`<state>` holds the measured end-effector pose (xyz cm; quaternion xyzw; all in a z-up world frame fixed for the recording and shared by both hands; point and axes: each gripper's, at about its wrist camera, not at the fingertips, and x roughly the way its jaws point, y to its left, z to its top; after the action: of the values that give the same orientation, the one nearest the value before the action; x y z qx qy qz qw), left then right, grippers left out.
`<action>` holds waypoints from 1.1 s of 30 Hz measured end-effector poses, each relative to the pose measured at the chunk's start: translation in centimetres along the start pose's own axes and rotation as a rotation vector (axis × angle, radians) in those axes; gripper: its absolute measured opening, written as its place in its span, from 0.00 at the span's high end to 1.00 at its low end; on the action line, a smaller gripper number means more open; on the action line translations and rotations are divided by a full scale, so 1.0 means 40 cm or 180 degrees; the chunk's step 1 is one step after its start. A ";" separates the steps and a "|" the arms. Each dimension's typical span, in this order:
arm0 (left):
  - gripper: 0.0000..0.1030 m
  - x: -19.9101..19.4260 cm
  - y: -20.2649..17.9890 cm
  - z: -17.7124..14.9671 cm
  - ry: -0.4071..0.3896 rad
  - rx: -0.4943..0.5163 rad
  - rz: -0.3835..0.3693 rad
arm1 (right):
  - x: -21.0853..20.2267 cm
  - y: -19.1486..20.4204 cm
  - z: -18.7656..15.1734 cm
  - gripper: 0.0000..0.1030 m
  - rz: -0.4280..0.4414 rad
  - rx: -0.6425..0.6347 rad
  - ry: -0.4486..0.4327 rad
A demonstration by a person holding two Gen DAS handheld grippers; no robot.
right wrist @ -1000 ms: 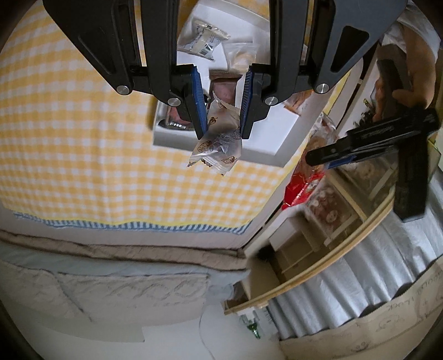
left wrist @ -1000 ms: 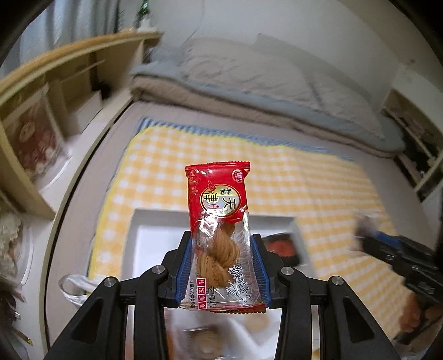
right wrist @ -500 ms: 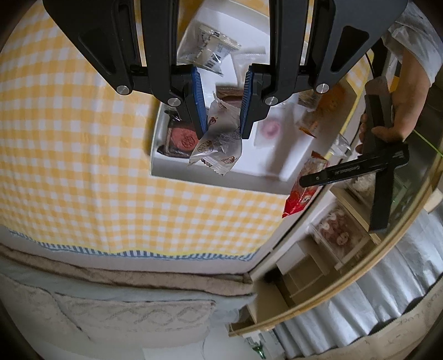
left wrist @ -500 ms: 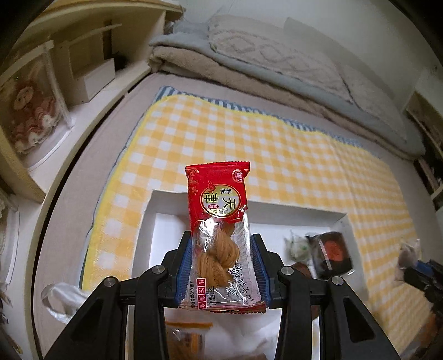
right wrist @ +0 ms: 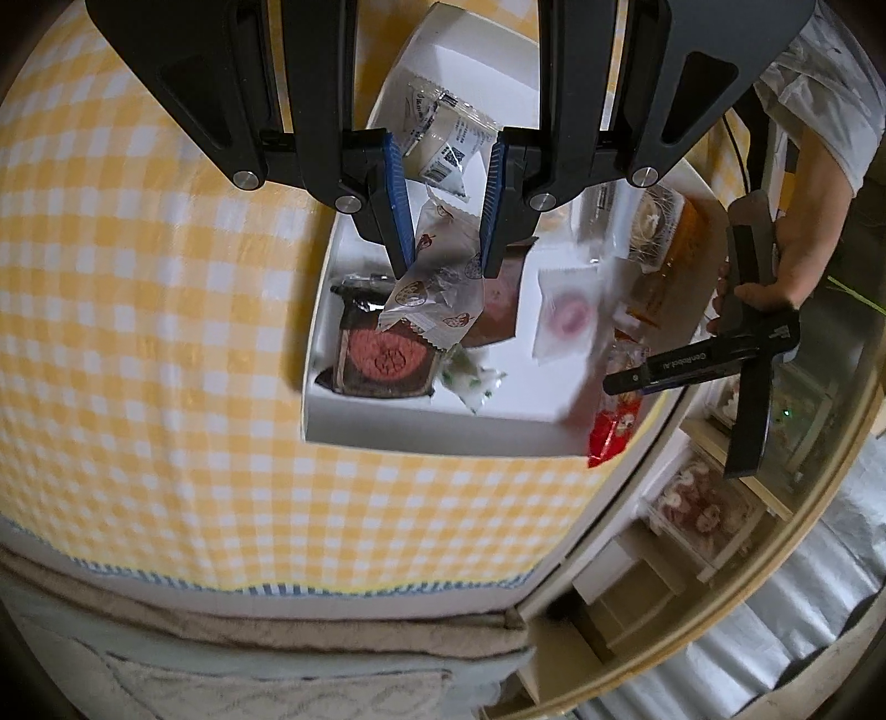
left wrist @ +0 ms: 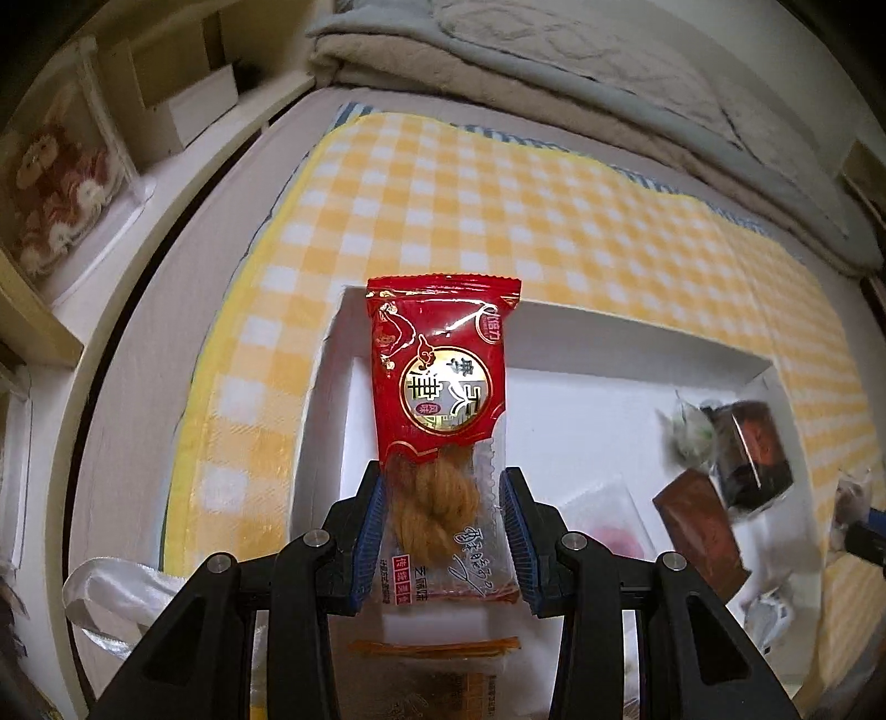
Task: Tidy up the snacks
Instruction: 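Lower the red-labelled bag into the tray and open the left tool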
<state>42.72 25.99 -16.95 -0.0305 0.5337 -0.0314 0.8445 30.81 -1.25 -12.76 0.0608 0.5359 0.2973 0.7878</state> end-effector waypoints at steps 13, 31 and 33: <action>0.59 -0.015 -0.017 0.003 0.0297 0.0219 0.0188 | 0.117 0.084 0.087 0.77 0.0167 0.0020 0.0030; 0.34 -0.097 0.008 -0.025 -0.0048 0.0140 -0.0108 | 0.219 0.159 0.195 0.31 0.0120 -0.0015 -0.0027; 0.26 -0.101 0.003 -0.029 -0.0046 0.0153 -0.0108 | 0.207 0.153 0.189 0.23 0.0066 -0.0062 -0.0054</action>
<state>39.96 26.44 -13.82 -0.0195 0.5261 -0.0583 0.8482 37.04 9.85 -13.77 0.0613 0.5256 0.3102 0.7898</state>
